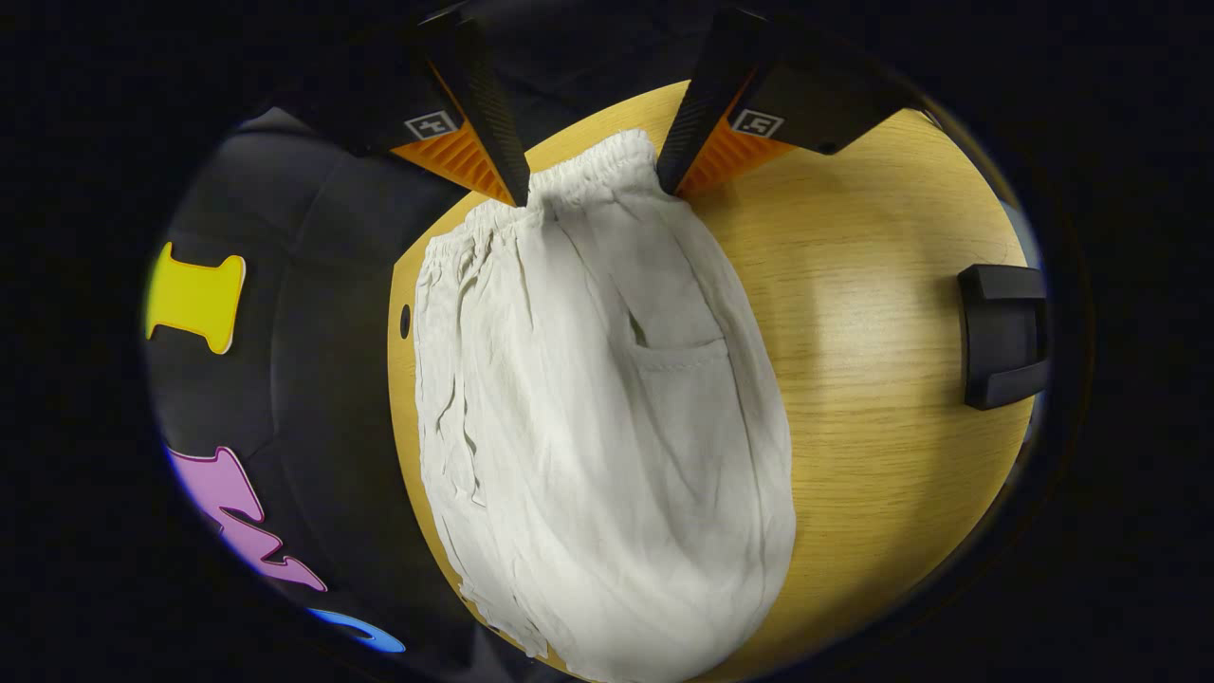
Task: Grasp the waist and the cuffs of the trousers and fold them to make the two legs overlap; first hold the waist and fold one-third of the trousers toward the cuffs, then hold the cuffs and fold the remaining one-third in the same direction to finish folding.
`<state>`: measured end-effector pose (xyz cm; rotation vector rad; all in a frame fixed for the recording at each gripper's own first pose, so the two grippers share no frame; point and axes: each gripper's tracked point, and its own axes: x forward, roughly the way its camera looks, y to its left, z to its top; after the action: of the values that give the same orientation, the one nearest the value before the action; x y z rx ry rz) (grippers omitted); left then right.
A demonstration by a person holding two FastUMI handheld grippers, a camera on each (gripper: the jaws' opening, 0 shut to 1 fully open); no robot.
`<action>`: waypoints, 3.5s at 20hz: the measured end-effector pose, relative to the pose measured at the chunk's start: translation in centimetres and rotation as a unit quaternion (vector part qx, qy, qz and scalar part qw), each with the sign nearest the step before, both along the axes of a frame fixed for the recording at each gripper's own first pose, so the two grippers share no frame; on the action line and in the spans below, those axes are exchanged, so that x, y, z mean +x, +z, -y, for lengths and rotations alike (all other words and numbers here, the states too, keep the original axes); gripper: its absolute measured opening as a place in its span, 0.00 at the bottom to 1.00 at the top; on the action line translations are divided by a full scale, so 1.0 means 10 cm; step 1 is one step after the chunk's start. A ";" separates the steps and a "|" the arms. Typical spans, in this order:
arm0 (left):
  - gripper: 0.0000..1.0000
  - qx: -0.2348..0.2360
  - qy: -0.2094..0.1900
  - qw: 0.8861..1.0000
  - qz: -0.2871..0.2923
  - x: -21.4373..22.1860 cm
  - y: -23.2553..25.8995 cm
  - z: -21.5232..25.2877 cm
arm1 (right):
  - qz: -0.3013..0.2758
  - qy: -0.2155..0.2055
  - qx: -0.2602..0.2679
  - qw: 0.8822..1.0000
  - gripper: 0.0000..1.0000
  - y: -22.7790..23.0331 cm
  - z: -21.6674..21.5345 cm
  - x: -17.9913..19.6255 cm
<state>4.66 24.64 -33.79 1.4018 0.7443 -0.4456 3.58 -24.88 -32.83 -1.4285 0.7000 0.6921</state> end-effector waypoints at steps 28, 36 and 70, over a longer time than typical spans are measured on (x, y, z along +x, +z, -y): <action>0.06 -0.141 0.138 0.980 0.030 0.27 0.41 0.14 | 0.074 0.007 0.036 0.997 0.06 0.70 -0.14 0.51; 0.06 -0.231 0.160 0.958 0.065 1.06 1.10 0.06 | 0.141 -0.038 0.059 0.988 0.05 1.36 -0.05 1.39; 0.80 -0.523 0.400 0.740 0.136 2.09 1.14 0.07 | 0.088 -0.422 0.377 0.820 0.98 1.27 -0.11 2.07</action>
<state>25.52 23.91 -22.41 0.0021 0.6069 0.0734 24.33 -23.82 -20.13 -0.3451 0.7098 0.0764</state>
